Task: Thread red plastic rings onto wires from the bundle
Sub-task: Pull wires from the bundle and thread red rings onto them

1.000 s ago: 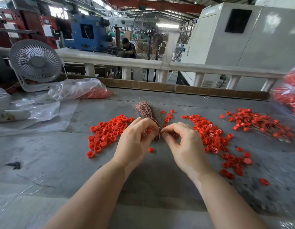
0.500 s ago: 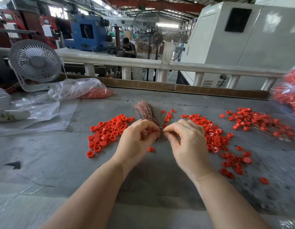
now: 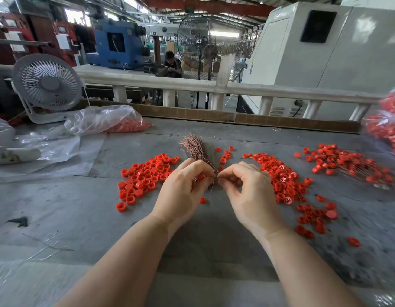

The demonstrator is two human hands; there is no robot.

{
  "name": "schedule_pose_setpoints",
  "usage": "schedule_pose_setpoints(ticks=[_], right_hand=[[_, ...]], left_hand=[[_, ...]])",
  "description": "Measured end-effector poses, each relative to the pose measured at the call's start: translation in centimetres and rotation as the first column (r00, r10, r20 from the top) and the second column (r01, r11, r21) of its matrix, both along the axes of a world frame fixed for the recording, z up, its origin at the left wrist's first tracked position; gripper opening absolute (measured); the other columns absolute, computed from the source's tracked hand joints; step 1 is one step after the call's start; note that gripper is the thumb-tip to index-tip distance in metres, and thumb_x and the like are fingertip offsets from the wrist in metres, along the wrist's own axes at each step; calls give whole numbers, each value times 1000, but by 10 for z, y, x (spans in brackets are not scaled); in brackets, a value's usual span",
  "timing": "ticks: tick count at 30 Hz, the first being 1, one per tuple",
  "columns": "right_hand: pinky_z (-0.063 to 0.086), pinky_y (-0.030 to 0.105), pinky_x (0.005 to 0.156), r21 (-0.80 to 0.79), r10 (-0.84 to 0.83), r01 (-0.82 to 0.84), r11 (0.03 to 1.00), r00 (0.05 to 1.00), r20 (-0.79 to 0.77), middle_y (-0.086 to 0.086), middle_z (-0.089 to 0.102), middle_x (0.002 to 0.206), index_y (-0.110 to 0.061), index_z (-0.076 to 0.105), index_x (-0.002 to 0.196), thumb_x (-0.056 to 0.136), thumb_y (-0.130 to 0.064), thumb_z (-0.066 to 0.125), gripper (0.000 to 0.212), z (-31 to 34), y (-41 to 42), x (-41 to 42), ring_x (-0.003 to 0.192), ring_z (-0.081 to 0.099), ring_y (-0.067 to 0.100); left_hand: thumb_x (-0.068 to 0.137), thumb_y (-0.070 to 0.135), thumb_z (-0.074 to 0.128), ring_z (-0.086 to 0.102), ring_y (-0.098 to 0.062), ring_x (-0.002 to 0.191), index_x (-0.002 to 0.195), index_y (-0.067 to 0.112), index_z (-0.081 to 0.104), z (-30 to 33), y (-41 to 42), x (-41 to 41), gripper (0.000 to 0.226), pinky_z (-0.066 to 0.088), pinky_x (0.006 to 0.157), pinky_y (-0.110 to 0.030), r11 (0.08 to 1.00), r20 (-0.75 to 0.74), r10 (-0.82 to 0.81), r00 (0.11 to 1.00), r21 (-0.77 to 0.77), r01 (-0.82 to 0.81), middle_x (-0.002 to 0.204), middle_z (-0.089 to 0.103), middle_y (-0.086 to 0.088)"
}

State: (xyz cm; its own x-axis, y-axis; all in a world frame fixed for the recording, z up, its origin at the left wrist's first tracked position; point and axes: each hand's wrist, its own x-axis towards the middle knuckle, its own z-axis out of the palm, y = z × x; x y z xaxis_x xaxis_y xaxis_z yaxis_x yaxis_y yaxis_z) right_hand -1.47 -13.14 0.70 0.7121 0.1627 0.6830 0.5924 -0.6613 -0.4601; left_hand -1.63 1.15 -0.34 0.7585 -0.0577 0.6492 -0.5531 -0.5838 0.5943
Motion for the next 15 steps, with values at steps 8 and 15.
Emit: schedule_pose_setpoints(ticks=[8,15], right_hand=[[45,45,68,-9,-11,11,1000,1000,27,-15,46,61,-17,64,69,72,-3,70,16,1,0,-1,62,46,12],[45,44,67,1,7,-7,1000,1000,21,-14,45,58,-17,61,65,70,-13,61,5,2,1,-2,60,46,13]], left_hand=[[74,1,70,48,15,67,79,12,69,0,1,0,13,32,63,1,998,64,5,998,64,-9,70,46,21],[75,5,68,46,16,67,80,11,68,1,3,-2,8,32,63,1,995,87,-4,996,100,-5,71,44,21]])
